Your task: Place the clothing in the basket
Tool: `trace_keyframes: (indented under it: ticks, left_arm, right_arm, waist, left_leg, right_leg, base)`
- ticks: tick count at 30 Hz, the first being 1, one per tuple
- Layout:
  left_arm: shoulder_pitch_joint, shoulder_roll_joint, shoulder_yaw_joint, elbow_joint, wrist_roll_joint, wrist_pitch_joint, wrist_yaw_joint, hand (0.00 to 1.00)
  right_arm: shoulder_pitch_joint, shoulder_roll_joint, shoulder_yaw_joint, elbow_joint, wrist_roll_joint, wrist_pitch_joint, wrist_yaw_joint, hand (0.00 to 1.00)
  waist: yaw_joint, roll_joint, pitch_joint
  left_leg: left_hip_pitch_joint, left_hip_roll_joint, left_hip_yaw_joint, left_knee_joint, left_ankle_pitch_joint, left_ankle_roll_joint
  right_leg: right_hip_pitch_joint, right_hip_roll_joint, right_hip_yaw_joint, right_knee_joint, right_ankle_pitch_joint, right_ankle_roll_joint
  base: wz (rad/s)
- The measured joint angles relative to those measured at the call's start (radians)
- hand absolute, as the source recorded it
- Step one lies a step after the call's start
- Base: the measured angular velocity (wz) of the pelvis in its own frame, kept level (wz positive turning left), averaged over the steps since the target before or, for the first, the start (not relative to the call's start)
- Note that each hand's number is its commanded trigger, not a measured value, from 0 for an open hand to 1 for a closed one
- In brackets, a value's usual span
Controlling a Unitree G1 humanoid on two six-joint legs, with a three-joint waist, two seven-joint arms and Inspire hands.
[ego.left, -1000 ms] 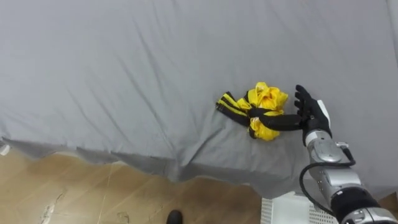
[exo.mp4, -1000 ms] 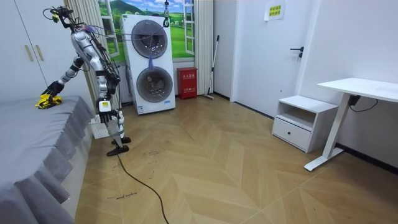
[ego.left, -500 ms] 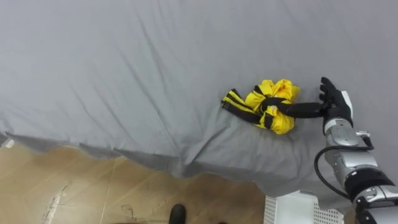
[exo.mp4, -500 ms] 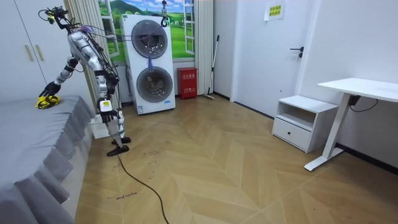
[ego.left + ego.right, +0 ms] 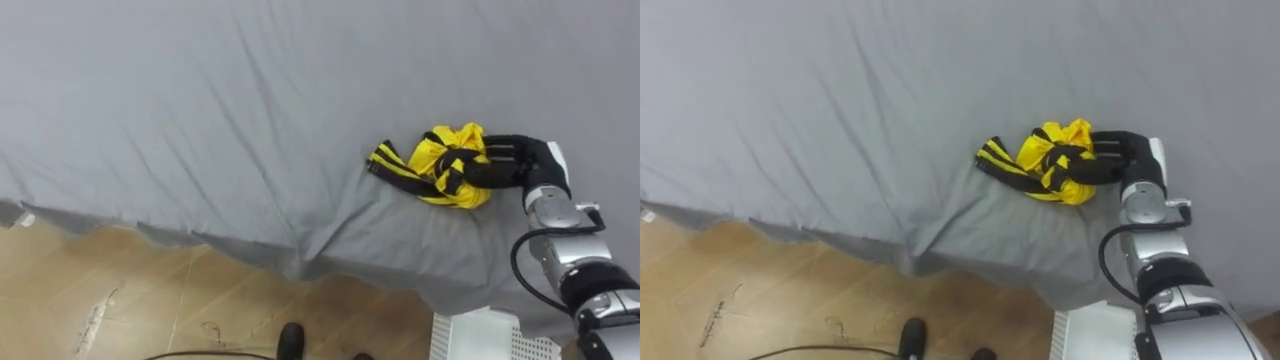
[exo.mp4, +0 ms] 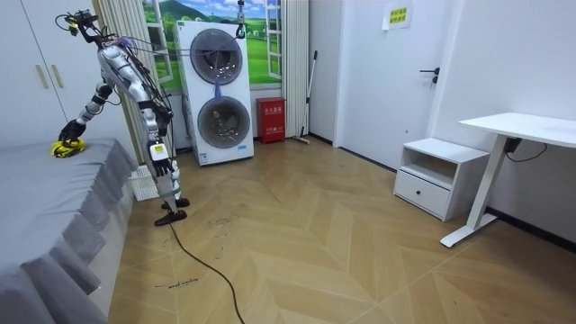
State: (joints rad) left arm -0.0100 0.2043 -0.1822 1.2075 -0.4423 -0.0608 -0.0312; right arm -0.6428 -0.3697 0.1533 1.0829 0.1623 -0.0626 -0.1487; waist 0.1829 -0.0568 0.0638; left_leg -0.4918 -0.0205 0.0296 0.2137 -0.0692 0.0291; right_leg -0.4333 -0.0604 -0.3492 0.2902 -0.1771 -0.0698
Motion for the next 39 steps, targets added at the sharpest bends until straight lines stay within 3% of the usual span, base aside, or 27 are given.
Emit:
trace_keyframes:
  ticks: [4,9,16,20,22,29,34,39]
  left_arm:
    - [-0.001,0.008,-0.023,0.000,-0.006,0.006,0.003,0.00]
    - [-0.001,0.017,-0.050,0.000,-0.019,0.005,0.005,0.00]
    - [-0.001,0.038,-0.099,-0.001,-0.034,0.005,0.005,0.00]
    - [-0.001,0.045,-0.110,0.011,-0.039,0.005,0.005,0.00]
    - [0.001,0.044,-0.117,0.013,-0.040,0.009,0.005,0.00]
    - [0.004,0.044,-0.115,0.013,-0.057,0.017,0.008,0.00]
    - [0.007,0.038,-0.091,0.014,-0.056,0.017,0.020,0.00]
    - [0.023,0.032,-0.024,-0.005,-0.022,0.018,0.024,0.00]
  right_arm:
    - [0.047,0.009,0.056,-0.118,-0.062,0.000,0.014,1.00]
    - [0.111,0.052,0.133,-0.244,-0.151,-0.001,0.043,1.00]
    - [0.159,0.064,0.192,-0.277,-0.156,-0.013,0.083,1.00]
    - [0.194,0.075,0.208,-0.277,-0.154,-0.015,0.100,1.00]
    - [0.201,0.075,0.218,-0.278,-0.154,-0.013,0.110,1.00]
    - [0.213,0.072,0.213,-0.289,-0.109,-0.008,0.117,1.00]
    - [0.268,0.072,0.135,-0.350,-0.070,-0.008,0.114,1.00]
    - [0.359,0.063,0.042,-0.431,-0.012,-0.009,0.105,1.00]
  waist:
    - [-0.001,-0.001,-0.0005]
    - [-0.002,-0.002,-0.0022]
    - [-0.003,-0.008,-0.0070]
    - [-0.001,-0.016,-0.0222]
    - [-0.003,-0.017,-0.0232]
    - [-0.022,-0.011,-0.0284]
    - [-0.049,-0.004,-0.0342]
    - [-0.113,0.009,-0.0465]
  left_leg:
    - [-0.001,0.001,0.010,-0.002,0.000,0.000]
    - [0.000,0.003,0.022,0.007,0.000,0.000]
    - [0.000,0.004,0.019,0.009,0.000,0.000]
    - [0.005,0.004,0.022,0.009,0.000,0.000]
    - [0.012,0.004,0.021,0.008,0.000,0.000]
    - [0.034,0.003,0.015,0.016,0.003,0.004]
    - [0.099,0.000,0.023,0.004,0.003,0.004]
    - [0.200,-0.010,0.033,-0.025,0.003,0.005]
  right_leg:
    - [-0.005,0.000,0.007,-0.001,0.000,0.001]
    - [-0.004,0.000,0.016,-0.001,0.000,0.001]
    - [0.000,0.001,0.010,-0.001,0.001,0.000]
    - [0.004,0.001,0.006,0.003,0.002,-0.002]
    - [0.013,0.001,0.003,0.002,0.003,-0.003]
    - [0.045,-0.001,-0.009,0.000,0.005,-0.003]
    - [0.119,-0.001,-0.013,-0.024,0.003,0.003]
    - [0.224,-0.004,-0.012,-0.056,-0.004,0.017]
  base:
    - [-0.05]
    - [-0.07]
    - [0.01]
    - [0.03]
    - [0.00]
    - [0.06]
    - [0.06]
    - [0.07]
